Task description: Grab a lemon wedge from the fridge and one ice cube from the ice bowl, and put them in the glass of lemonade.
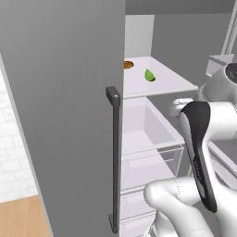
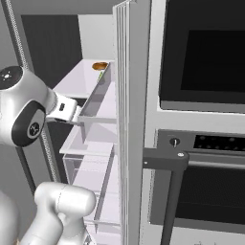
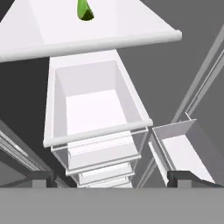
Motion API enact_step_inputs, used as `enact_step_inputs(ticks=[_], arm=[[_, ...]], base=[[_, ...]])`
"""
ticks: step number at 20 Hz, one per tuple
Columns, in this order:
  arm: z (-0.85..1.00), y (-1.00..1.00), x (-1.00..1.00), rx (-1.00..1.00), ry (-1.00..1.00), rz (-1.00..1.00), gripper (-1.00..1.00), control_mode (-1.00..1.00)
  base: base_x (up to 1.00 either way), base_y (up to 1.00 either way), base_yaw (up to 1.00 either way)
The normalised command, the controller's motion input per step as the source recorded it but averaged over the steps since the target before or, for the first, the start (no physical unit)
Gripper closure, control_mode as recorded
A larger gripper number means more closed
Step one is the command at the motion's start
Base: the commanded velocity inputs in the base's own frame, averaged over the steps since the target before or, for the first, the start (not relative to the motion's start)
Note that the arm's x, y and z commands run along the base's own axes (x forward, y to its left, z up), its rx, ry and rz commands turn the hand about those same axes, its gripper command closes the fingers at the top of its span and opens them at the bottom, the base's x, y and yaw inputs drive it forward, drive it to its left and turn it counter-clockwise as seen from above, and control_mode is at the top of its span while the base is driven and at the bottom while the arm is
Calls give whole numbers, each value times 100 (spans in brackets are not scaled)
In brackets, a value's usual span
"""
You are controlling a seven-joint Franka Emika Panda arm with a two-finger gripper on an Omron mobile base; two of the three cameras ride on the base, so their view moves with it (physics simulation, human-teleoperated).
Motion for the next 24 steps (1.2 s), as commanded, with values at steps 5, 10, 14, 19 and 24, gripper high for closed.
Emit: enact_step_inputs(ticks=[5,10,14,19,24], arm=[[27,11,10,3,-14,11,-100,-100],[79,20,39,-5,-1,9,-100,-100],[86,7,30,-7,0,9,-100,-100],[-19,0,94,0,6,1,-100,-100],[-40,-8,94,0,7,0,-100,-100]], base=[[0,0,0],[0,0,0],[0,0,0],[0,0,0],[0,0,0]])
